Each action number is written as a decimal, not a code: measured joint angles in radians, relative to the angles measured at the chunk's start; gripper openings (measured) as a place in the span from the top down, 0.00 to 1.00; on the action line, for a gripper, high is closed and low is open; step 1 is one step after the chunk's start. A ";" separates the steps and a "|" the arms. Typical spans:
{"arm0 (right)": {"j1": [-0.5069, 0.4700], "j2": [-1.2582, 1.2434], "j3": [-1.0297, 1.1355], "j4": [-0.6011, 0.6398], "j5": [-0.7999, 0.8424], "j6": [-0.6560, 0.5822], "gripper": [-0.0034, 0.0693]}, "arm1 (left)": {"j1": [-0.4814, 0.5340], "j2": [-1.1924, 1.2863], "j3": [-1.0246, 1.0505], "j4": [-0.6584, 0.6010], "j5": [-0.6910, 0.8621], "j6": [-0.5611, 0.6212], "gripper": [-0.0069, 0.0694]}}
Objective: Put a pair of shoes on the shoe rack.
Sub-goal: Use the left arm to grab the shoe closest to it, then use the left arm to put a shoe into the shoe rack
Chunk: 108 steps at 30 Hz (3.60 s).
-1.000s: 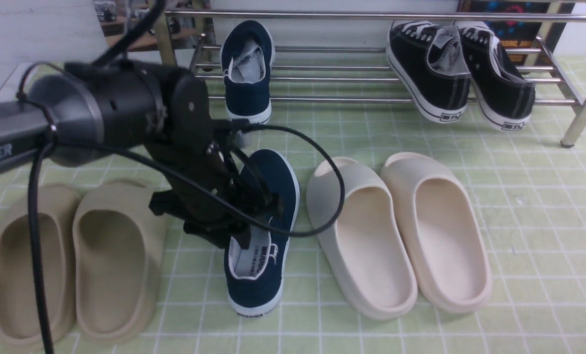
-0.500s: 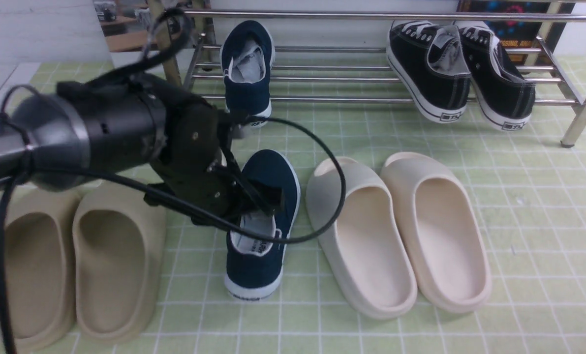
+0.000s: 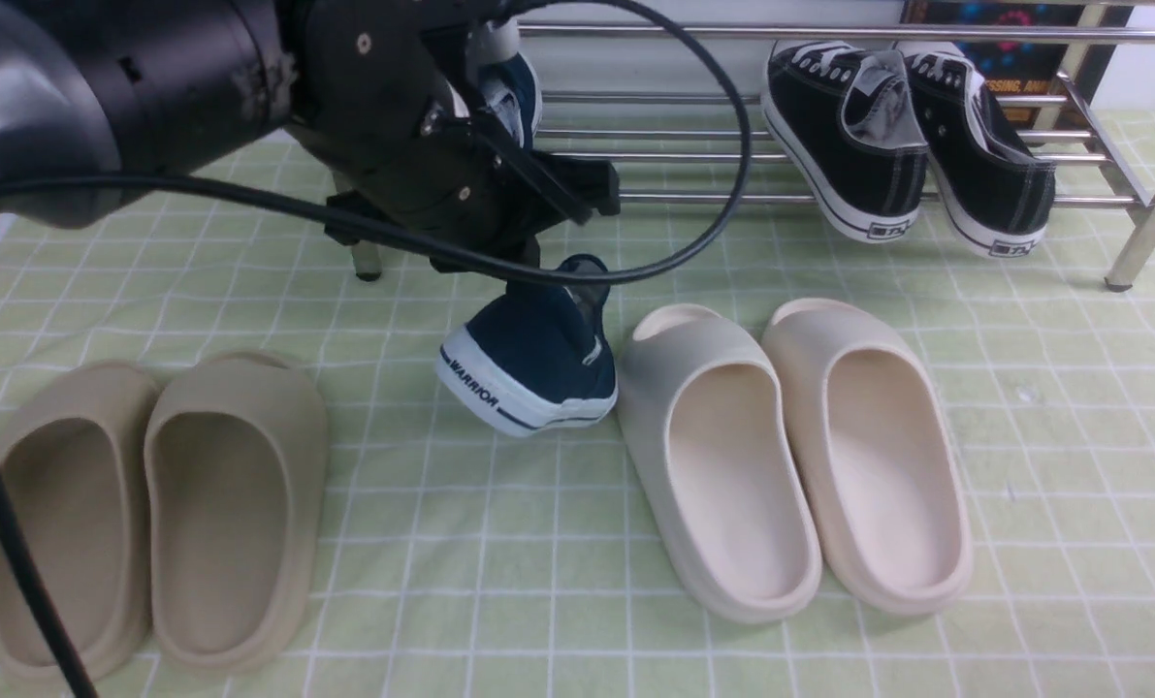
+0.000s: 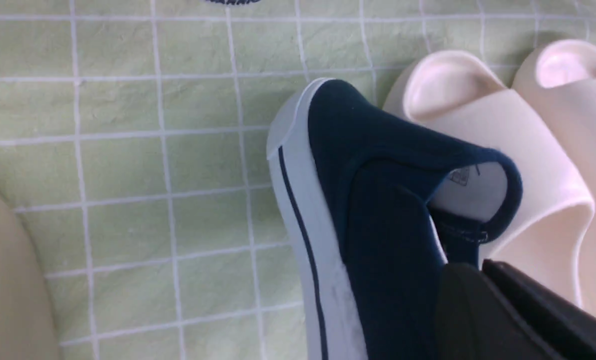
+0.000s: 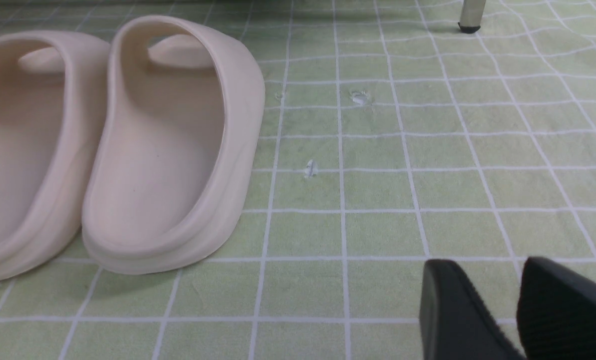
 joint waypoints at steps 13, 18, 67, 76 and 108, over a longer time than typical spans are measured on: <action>0.000 0.000 0.000 0.000 0.000 0.000 0.62 | 0.000 0.097 0.155 0.030 0.134 -0.010 0.92; 0.000 0.000 0.000 0.000 0.000 0.000 0.62 | 0.000 0.097 0.161 0.032 0.047 -0.017 0.75; 0.000 0.000 0.000 0.000 0.000 0.000 0.62 | 0.036 0.697 -0.941 -0.065 0.380 0.012 0.92; 0.000 0.000 0.000 0.000 0.000 0.000 0.62 | 0.126 0.797 -1.105 -0.058 0.306 -0.052 0.92; 0.000 0.000 0.000 0.000 0.000 0.003 0.62 | 0.120 0.511 -1.080 -0.077 0.428 0.168 0.85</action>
